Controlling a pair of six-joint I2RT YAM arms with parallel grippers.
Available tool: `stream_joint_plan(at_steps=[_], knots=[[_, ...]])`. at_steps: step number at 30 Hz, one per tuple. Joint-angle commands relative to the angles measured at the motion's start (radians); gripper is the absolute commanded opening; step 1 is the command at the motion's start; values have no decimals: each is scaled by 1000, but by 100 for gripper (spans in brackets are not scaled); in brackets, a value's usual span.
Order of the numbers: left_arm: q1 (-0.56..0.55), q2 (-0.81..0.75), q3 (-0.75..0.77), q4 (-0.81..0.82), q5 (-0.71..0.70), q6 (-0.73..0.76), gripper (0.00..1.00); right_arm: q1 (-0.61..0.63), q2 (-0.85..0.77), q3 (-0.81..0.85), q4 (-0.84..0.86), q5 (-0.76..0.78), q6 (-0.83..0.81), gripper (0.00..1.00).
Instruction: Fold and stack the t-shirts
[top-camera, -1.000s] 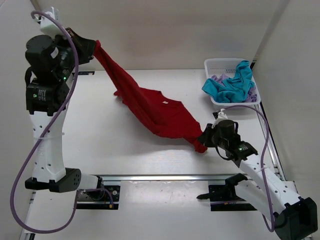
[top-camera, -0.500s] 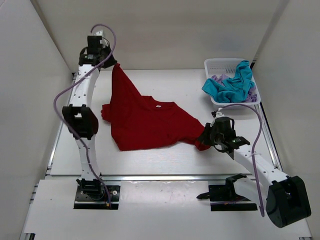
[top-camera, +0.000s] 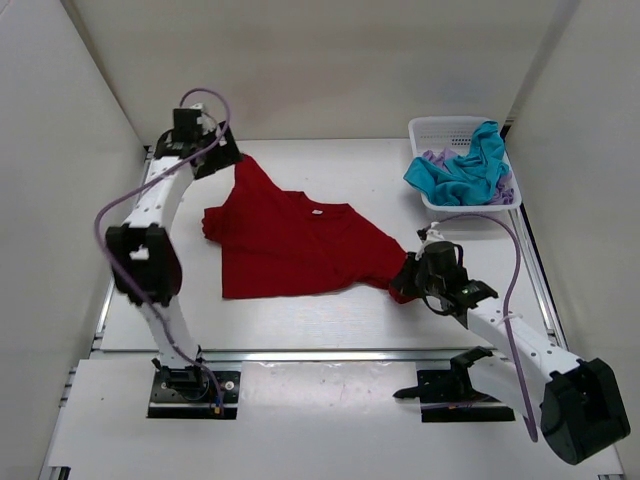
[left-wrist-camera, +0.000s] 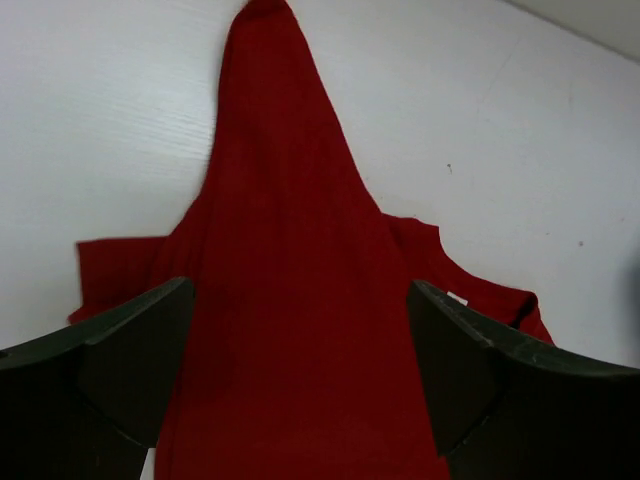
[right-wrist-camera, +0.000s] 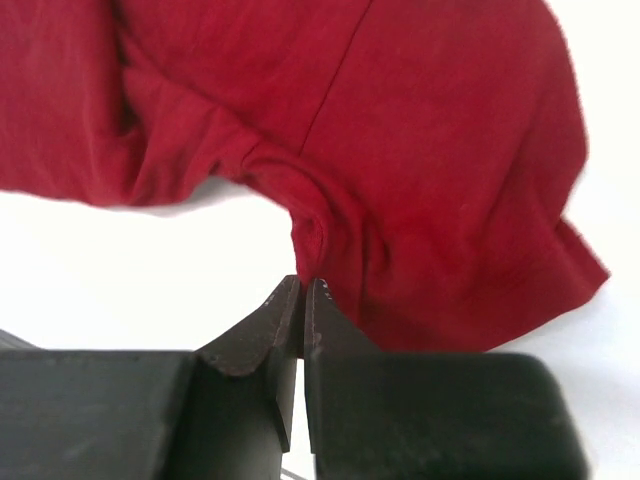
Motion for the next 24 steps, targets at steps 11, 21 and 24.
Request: stream_joint_plan(at_steps=[11,21,24], knots=[[51,-911,-1184,285,106,-200,36,96,-130,-91,64,1,20,0],[-10,-1288,-1539,222,-63,-432,49,99,-124,-106,119,-31,9,0],[27,-1330,-1586,236,-70,-458,52,103,-129,-109,120,-25,-1,0]])
